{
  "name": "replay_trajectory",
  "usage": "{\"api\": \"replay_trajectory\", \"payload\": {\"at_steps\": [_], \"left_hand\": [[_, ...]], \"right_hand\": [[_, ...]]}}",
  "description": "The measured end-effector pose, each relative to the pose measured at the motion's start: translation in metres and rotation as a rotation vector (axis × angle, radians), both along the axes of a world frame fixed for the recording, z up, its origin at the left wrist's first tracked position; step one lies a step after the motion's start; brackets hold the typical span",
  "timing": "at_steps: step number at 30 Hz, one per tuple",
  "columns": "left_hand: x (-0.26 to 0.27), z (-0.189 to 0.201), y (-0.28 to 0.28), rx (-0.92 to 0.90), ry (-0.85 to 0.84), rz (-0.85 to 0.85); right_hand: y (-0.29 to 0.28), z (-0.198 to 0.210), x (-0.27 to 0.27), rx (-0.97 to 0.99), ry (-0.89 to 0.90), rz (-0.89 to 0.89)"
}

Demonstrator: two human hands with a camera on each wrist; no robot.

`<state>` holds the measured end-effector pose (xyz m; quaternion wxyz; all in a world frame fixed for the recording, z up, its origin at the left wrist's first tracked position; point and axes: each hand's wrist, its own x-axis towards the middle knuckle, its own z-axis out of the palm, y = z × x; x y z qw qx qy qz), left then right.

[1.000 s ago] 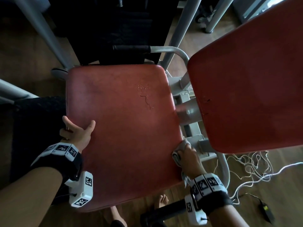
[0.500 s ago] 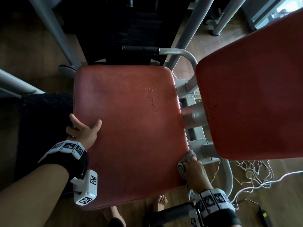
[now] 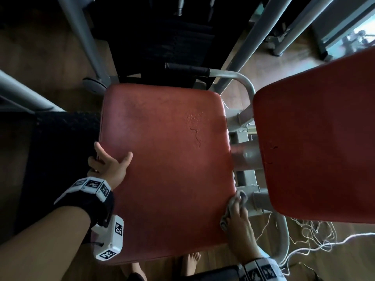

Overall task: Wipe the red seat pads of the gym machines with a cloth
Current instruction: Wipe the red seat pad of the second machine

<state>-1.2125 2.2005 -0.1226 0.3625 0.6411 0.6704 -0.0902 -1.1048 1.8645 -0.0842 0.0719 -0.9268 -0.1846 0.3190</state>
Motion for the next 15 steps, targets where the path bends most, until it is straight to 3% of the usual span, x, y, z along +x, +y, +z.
{"api": "replay_trajectory", "payload": {"at_steps": [2,6,10,15], "left_hand": [[0.001,0.001,0.0,-0.001,-0.003,0.007],[0.0,0.002,0.002,-0.037,0.005,0.001],[0.0,0.004,0.001,-0.057,-0.001,-0.009],[0.002,0.004,0.0,-0.054,-0.012,0.015]], "right_hand": [[0.021,-0.003,0.007,0.018,-0.126,0.078],[0.081,0.0,0.031,-0.084,-0.206,0.096],[0.133,-0.007,0.046,0.034,-0.25,0.182],[0.113,-0.013,0.015,0.06,-0.292,0.3]]}}
